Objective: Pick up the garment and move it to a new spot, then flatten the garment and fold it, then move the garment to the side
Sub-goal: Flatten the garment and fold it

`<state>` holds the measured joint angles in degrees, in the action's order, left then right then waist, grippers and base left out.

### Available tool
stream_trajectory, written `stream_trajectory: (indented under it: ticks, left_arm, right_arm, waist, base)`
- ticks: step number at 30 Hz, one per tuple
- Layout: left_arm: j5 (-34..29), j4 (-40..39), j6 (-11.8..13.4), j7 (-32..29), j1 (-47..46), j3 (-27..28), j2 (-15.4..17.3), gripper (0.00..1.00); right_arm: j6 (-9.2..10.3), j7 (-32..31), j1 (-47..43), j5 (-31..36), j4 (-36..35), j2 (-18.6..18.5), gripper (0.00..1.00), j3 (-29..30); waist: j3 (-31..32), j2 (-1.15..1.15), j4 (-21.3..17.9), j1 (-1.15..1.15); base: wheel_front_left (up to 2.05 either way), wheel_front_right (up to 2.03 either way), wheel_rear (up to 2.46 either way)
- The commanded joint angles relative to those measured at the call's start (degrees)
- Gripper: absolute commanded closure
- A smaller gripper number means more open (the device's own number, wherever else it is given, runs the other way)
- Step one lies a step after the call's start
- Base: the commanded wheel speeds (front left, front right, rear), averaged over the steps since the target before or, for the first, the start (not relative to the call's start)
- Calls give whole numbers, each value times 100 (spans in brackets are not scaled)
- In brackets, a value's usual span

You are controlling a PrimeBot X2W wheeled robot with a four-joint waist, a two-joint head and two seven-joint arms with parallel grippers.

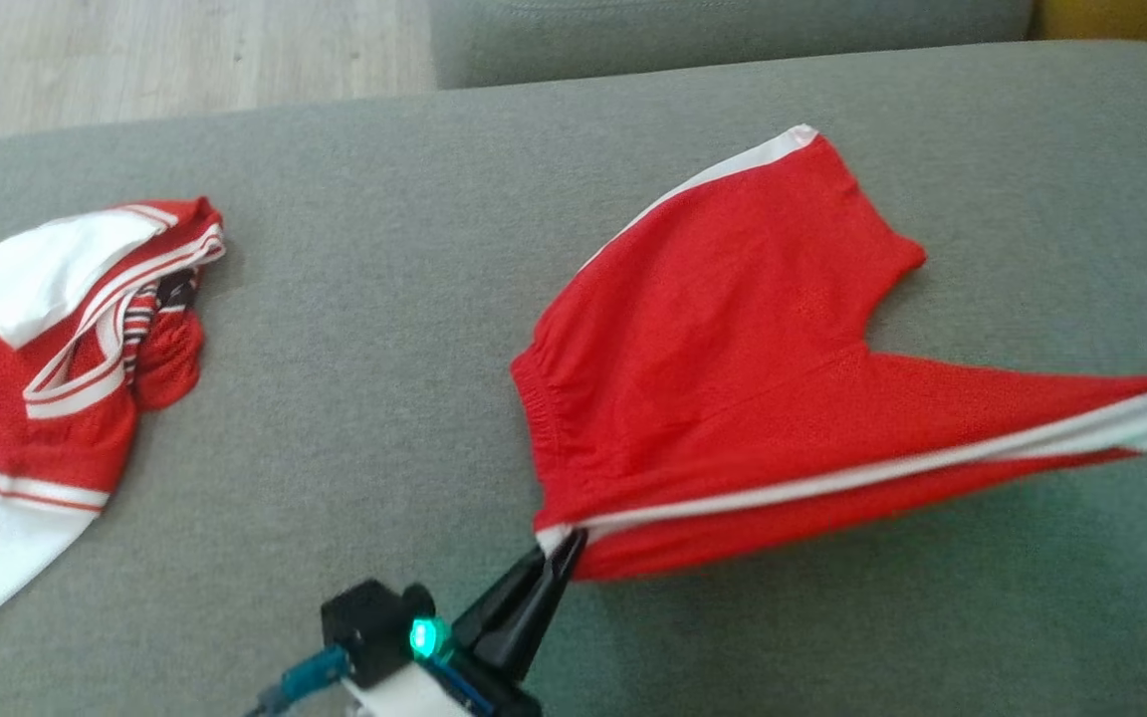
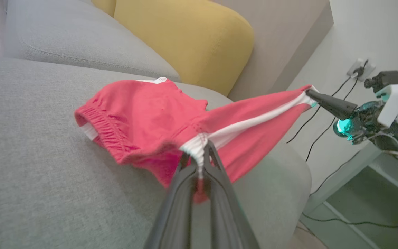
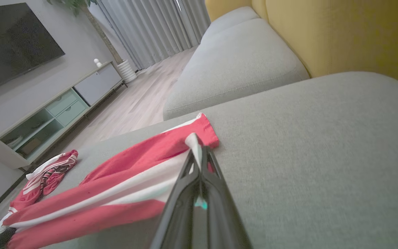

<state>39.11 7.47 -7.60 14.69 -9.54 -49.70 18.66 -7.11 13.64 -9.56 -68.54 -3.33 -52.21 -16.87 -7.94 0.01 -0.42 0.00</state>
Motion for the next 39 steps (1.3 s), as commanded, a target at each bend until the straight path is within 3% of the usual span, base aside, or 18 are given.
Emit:
stream_trajectory:
  ticks: [1, 11, 17, 24, 25, 27, 28, 32, 33, 34, 35, 36, 37, 39]
  left_arm:
    - [223, -168, 11, 26, -361, 280, 7, 100]
    - [1119, 69, 11, -142, -1691, 126, -346, 100]
    - [1538, 544, 11, -174, -2297, 54, -515, 100]
    - [1826, 946, 11, -94, -2845, -185, -689, 100]
    - [1869, 995, 11, -80, -2915, -220, -714, 88]
    - [1926, 1093, 11, -55, -3059, -301, -755, 87]
    - [1941, 1175, 11, -46, -3130, -334, -774, 81]
    - [2005, 1400, 11, -8, -3365, -461, -832, 73]
    - [2022, 1442, 11, 0, -3403, -485, -838, 65]
    - [2044, 1482, 11, 7, -3431, -502, -844, 62]
    - [2059, 1523, 11, 13, -3456, -515, -847, 55]
    - [2074, 1560, 11, 18, -3474, -518, -855, 28]
    - [2089, 1599, 11, 21, -3482, -512, -865, 0]
    - [2044, 1666, 11, 26, -3480, -433, -893, 0]
  right_arm:
    - [-37, -33, 202, 57, -87, -331, 100, 245]
    - [-37, -1177, 1942, 580, 317, -16, 100, 340]
    - [-37, -1873, 3383, 995, 948, 378, 100, -119]
    - [-37, -2316, 4575, 1302, 1785, 583, 100, -730]
    - [-37, -2355, 4702, 1320, 1906, 601, 100, -811]
    - [-37, -2379, 4935, 1336, 2122, 645, 100, -956]
    - [-37, -2385, 5038, 1325, 2223, 671, 100, -1024]
    - [-37, -2290, 5396, 1304, 2576, 760, 100, -1293]
    - [-37, -2241, 5468, 1301, 2658, 787, 100, -1358]
    - [-37, -2198, 5522, 1276, 2728, 824, 85, -1421]
    - [-37, -2143, 5569, 1244, 2800, 856, 31, -1475]
    - [-37, -2065, 5612, 1220, 2874, 878, 0, -1521]
    - [-37, -1975, 5637, 1182, 2926, 902, 0, -1568]
    - [-37, -1786, 5626, 1099, 3000, 907, 0, -1661]
  waist:
    - [-128, -1, 117, 0]
    - [-870, -1, 548, 0]
    - [-1250, -1, 788, 0]
    - [-1570, -1, 1034, 0]
    - [-1611, -1, 1059, 0]
    - [-1700, -1, 1106, 0]
    - [-1741, -1, 1129, 0]
    - [-1881, -1, 1184, 0]
    - [-1903, -1, 1189, 0]
    - [-1917, -1, 1191, 0]
    - [-1930, -1, 1191, 0]
    - [-1938, -1, 1191, 0]
    - [-1940, -1, 1188, 0]
    - [-1916, -1, 1177, 0]
  base:
    - [0, 0, 0]
    - [0, 0, 0]
    - [0, 0, 0]
    - [0, 0, 0]
    - [0, 0, 0]
    - [0, 0, 0]
    - [0, 0, 0]
    - [0, 0, 0]
    - [0, 0, 0]
    - [0, 0, 0]
    - [0, 0, 0]
    - [0, 0, 0]
    - [0, 0, 0]
    - [0, 0, 0]
